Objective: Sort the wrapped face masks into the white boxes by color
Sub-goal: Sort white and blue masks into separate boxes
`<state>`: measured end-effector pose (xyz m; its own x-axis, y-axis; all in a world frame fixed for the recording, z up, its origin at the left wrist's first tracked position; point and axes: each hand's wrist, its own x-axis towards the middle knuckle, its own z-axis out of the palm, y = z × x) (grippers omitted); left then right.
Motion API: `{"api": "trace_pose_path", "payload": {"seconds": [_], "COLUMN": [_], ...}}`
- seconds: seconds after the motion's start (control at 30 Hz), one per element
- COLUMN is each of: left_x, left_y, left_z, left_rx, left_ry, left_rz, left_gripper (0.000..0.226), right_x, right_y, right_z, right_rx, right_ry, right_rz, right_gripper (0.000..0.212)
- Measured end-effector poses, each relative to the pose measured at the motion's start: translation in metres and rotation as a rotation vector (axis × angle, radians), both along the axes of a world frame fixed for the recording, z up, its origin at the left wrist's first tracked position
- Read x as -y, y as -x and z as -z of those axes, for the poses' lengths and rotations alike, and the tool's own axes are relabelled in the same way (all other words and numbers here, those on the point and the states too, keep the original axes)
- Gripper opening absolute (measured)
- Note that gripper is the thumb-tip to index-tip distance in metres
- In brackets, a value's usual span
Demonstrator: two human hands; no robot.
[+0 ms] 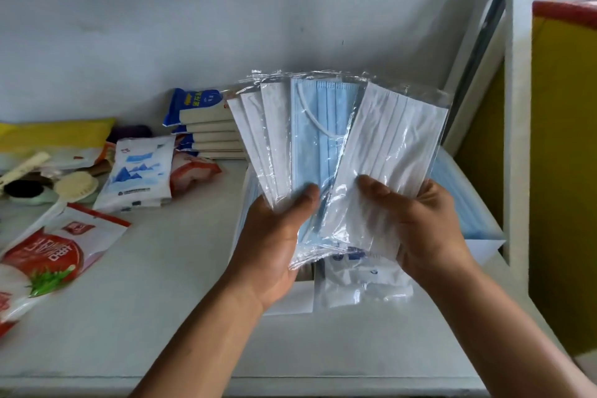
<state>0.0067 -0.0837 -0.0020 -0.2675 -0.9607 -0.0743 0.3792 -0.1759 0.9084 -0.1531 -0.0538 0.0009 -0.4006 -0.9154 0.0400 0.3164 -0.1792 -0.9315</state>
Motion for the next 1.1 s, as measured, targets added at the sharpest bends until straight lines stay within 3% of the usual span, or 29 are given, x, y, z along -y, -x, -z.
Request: {"api": "trace_pose_path", "payload": {"seconds": [0.17,0.3,0.4,0.5,0.6,0.67,0.77,0.9,1.1], "left_x": [0.001,0.002,0.002,0.003,0.003,0.004,0.002,0.0,0.001], "left_y": [-0.001,-0.002,-0.002,-0.004,-0.005,-0.005,-0.004,-0.001,-0.003], "left_z": [-0.002,-0.003,-0.003,-0.003,-0.005,-0.004,-0.003,-0.005,-0.007], "left_rx": [0.065,0.066,0.094,0.134,0.177,0.196,0.211,0.204,0.217], "left_ry": [0.051,0.021,0.021,0.017,-0.005,-0.029,-0.043,-0.055,-0.076], "left_rz": [-0.072,-0.081,-0.112,-0.134,-0.107,-0.1,-0.088,-0.082,-0.072], "left_gripper": [0.033,0.029,0.022,0.019,0.028,0.022,0.022,0.024,0.024], "right_x": [0.001,0.002,0.003,0.002,-0.002,-0.007,-0.009,-0.006,-0.007], "right_y": [0.008,0.011,0.012,0.022,0.038,0.044,0.044,0.041,0.044], "right_z": [-0.002,-0.005,-0.01,-0.02,-0.033,-0.041,-0.039,-0.028,-0.031], "right_rx": [-0.08,-0.011,-0.044,0.015,0.014,-0.064,-0.153,-0.235,-0.221], "right_ry": [-0.017,-0.031,-0.111,-0.158,0.012,0.156,0.229,0.133,0.223], "right_rz": [0.048,0.034,0.055,0.156,0.301,0.334,0.249,0.143,0.029], "right_gripper": [0.041,0.038,0.013,0.003,0.014,0.029,0.037,0.022,0.015]}}
